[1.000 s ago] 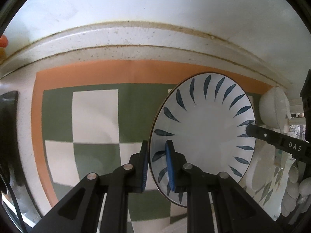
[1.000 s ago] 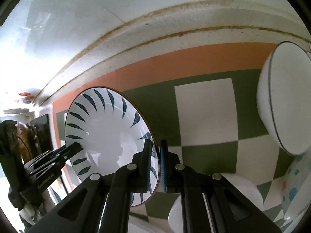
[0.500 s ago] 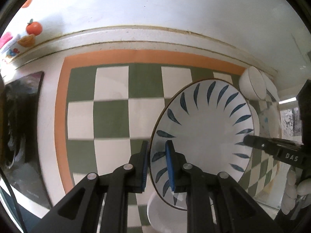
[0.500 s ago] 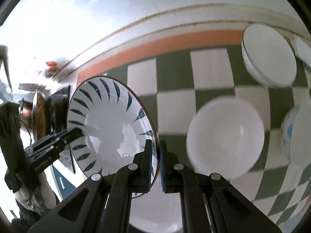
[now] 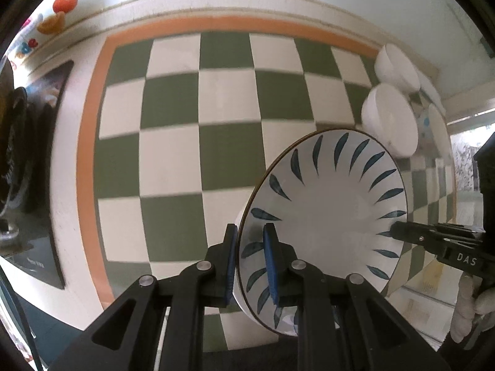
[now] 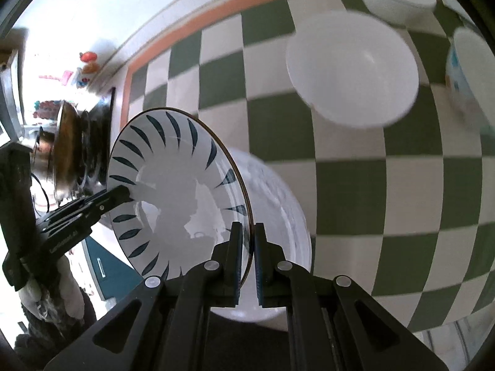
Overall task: Organize plates and bowls
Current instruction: 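Lift the blue-striped plate onto the stack, holding all plates with both grippers, then lower the three-plate stack onto the cloth and open both grippers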
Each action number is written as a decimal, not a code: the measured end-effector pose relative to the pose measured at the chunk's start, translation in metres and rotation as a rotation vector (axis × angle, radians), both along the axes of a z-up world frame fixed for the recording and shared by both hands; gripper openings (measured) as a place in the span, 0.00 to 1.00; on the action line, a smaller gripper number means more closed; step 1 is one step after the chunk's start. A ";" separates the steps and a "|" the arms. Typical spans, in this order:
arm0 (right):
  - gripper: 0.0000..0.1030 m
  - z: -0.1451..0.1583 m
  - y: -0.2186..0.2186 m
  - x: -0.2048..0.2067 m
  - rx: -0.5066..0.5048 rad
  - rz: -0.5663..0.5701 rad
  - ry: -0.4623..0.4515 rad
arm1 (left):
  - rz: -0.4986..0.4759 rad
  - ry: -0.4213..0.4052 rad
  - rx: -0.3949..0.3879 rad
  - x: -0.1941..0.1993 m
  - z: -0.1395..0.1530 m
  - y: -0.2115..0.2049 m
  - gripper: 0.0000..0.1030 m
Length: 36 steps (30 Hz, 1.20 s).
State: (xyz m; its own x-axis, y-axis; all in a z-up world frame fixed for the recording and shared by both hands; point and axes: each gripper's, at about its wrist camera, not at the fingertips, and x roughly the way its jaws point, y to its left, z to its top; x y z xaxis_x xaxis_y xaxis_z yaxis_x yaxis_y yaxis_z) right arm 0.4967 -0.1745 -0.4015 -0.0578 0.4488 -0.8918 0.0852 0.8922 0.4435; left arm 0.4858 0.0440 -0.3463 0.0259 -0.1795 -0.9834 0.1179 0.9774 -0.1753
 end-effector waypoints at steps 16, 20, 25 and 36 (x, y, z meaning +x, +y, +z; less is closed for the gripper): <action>0.08 -0.042 0.003 -0.016 -0.032 0.021 0.042 | 0.027 0.041 0.049 -0.015 -0.039 -0.014 0.17; 0.08 -0.043 0.003 -0.015 -0.033 0.036 0.038 | 0.045 0.044 0.057 -0.017 -0.044 -0.015 0.17; 0.08 -0.047 0.005 -0.014 -0.053 0.059 0.032 | 0.057 0.043 0.073 -0.021 -0.046 -0.017 0.18; 0.11 -0.042 0.003 -0.015 -0.074 0.053 0.018 | 0.099 0.046 0.077 -0.032 -0.049 -0.015 0.20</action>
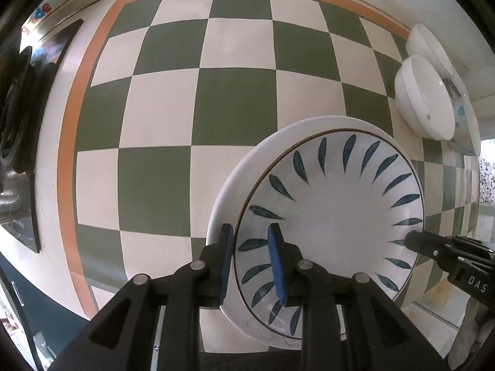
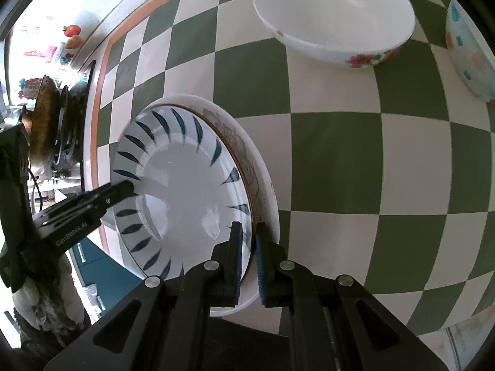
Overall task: Organize plates and bowls
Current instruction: 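Lower the three-plate stack onto the cloth and open both grippers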
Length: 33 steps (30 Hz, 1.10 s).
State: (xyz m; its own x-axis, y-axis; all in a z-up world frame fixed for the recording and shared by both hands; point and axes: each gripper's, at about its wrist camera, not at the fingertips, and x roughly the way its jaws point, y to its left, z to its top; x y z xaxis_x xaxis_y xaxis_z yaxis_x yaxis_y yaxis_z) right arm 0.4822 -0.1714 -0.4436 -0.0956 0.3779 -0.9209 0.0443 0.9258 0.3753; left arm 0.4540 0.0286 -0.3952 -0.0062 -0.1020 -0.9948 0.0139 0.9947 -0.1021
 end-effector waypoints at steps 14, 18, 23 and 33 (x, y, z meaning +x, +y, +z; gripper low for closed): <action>0.12 0.078 0.023 -0.036 -0.120 0.026 -0.185 | 0.005 -0.146 0.005 -0.046 0.063 0.014 0.21; 0.19 0.111 0.032 -0.063 -0.138 0.025 -0.250 | -0.007 -0.239 0.017 -0.070 0.102 0.017 0.43; 0.48 0.144 0.035 -0.100 -0.149 0.006 -0.316 | -0.025 -0.341 0.024 -0.096 0.140 0.019 0.84; 0.84 0.196 0.034 -0.158 -0.178 -0.054 -0.440 | -0.024 -0.447 0.022 -0.142 0.182 0.026 0.96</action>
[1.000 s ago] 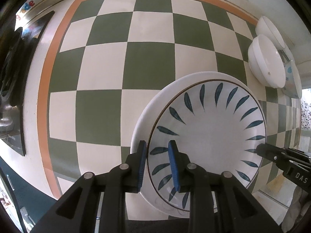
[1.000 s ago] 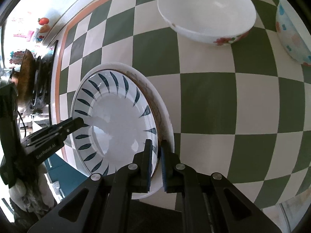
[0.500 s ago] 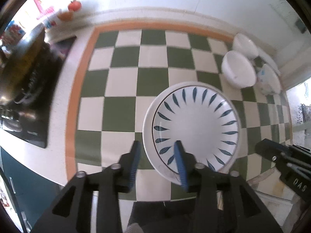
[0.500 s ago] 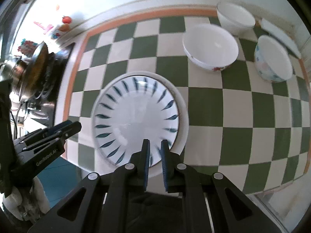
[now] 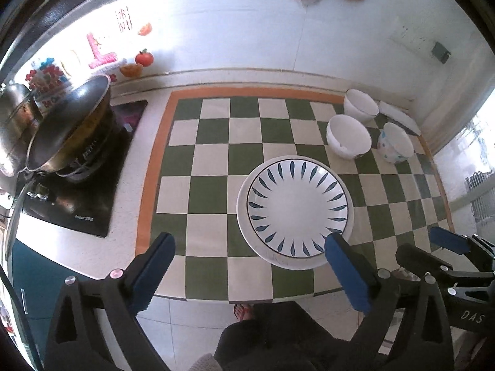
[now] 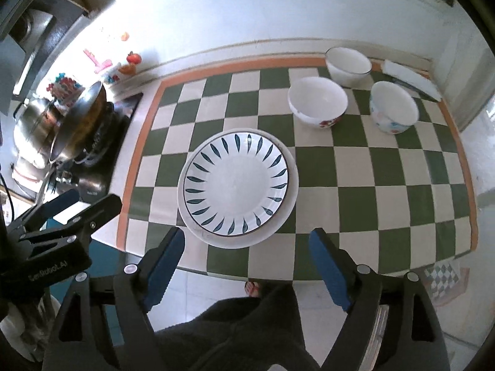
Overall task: Organize plates and bowls
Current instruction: 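Lower the three-plate stack onto the cloth and open both grippers, then move both grippers to a white bowl and close them on its rim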
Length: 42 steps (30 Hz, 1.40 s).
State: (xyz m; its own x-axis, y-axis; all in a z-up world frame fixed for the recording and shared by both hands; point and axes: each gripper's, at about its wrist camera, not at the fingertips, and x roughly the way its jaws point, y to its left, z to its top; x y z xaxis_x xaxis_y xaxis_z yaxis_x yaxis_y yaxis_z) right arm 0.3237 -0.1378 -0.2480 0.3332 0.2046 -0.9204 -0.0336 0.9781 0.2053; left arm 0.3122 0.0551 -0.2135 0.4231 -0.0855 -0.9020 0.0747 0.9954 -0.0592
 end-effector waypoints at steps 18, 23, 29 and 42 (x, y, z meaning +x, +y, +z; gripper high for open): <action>0.89 0.038 -0.032 -0.037 0.099 -0.081 -0.108 | -0.017 -0.053 -0.017 -0.018 0.026 -0.022 0.97; 0.89 0.018 -0.079 -0.002 0.135 -0.155 -0.089 | -0.003 -0.050 -0.036 0.028 0.014 -0.052 0.97; 0.89 -0.022 -0.145 0.078 0.165 -0.202 -0.032 | -0.011 0.024 -0.033 0.113 -0.019 -0.099 0.97; 0.69 -0.135 -0.194 0.261 0.275 -0.125 0.213 | 0.026 0.354 -0.107 0.262 -0.140 -0.162 0.65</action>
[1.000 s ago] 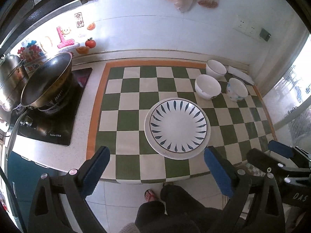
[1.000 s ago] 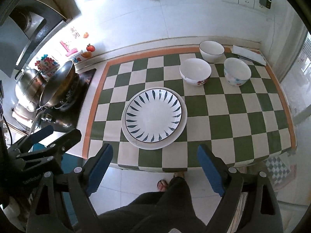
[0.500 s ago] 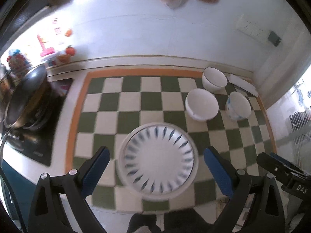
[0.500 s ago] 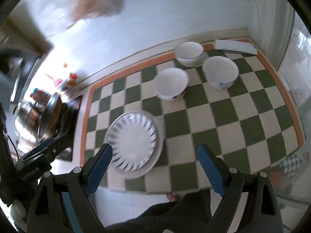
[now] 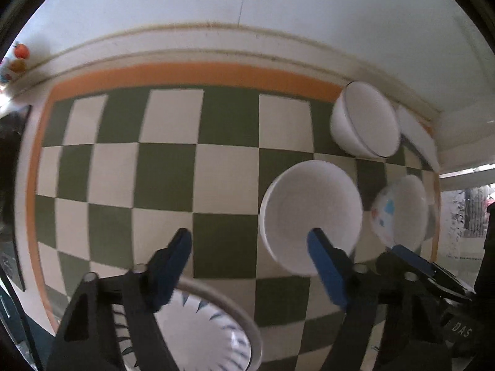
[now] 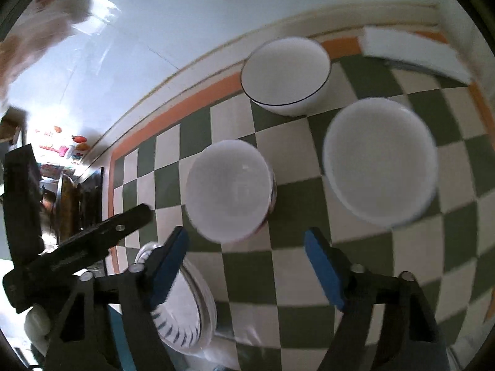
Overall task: Organize plates and bowls
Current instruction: 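Move both grippers to a white bowl and close them on its rim, then lift the gripped white bowl with both grippers toward the black-rimmed bowl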
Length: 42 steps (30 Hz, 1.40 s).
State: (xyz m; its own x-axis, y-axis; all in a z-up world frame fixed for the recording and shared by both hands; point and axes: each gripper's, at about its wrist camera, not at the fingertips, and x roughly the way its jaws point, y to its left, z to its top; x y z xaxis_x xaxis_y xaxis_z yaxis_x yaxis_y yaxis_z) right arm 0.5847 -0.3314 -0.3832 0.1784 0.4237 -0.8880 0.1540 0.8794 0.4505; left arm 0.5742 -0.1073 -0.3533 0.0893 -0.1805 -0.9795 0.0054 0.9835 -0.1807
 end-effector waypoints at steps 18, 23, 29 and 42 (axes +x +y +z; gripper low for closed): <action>0.10 -0.068 0.020 0.048 -0.086 0.089 0.121 | -0.068 0.087 0.009 0.006 -0.035 -0.034 0.14; 0.10 -0.040 0.014 0.026 -0.073 0.098 0.096 | -0.100 0.072 -0.003 -0.022 -0.012 -0.041 0.14; 0.10 -0.008 0.000 -0.018 -0.087 0.105 0.077 | -0.158 0.052 -0.021 -0.057 0.011 -0.055 0.14; 0.10 -0.015 -0.040 -0.097 -0.060 0.040 0.133 | -0.246 0.098 -0.009 -0.101 -0.008 -0.085 0.14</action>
